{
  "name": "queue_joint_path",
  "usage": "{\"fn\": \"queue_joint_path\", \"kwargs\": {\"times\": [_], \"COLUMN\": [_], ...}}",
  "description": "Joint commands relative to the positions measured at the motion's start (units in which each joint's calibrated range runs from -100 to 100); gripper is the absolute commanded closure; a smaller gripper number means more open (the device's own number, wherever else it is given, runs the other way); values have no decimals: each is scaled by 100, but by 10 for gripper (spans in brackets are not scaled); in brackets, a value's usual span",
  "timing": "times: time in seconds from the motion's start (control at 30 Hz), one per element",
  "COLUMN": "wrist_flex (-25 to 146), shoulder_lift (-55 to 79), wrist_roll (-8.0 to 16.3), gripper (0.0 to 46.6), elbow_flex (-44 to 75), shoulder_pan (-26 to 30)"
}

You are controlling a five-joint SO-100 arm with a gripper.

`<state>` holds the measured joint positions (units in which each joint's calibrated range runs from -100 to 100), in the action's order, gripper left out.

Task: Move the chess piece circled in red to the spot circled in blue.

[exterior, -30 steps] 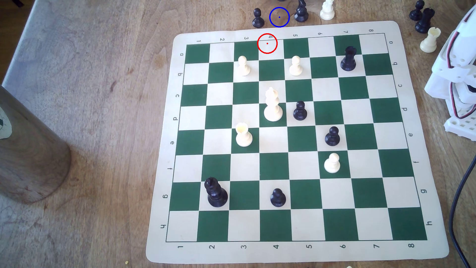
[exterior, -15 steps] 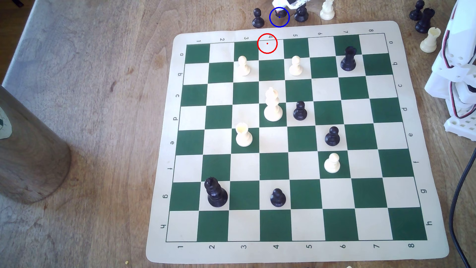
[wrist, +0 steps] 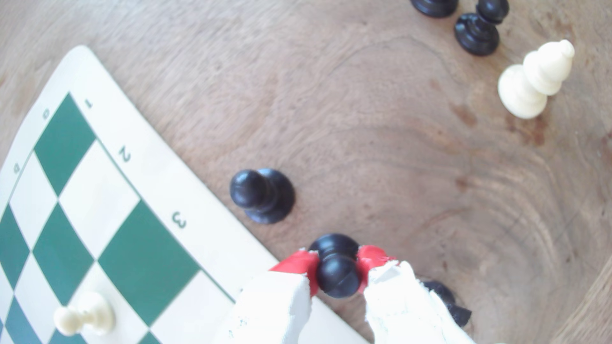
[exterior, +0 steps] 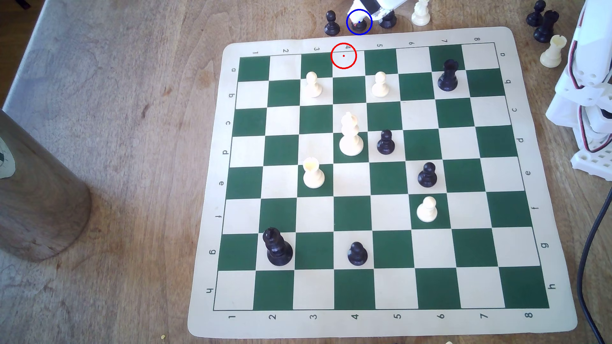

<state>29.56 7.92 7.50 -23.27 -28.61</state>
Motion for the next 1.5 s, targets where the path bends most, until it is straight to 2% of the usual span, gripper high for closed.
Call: {"fn": "queue_joint_path", "kwargs": {"times": [0.0, 0.17, 0.23, 0.27, 0.37, 0.43, 0.47, 0.8, 1.03, 1.27, 1.47], "wrist_flex": [-114, -114, -139, -147, -147, -147, -147, -139, 74, 394, 1393], "shoulder_lift": [-79, -28, -11, 6, 15, -11, -19, -529, -885, -1250, -2846], "wrist_roll": [-24, -103, -103, -103, -103, -83, -73, 34, -15, -234, -562], "gripper": [463, 463, 448, 405, 324, 276, 268, 245, 240, 244, 244], "elbow_flex": [378, 333, 333, 333, 314, 305, 296, 233, 233, 215, -393], "shoulder_pan": [-60, -123, -146, -146, -146, -123, -107, -52, -99, -216, -162]}}
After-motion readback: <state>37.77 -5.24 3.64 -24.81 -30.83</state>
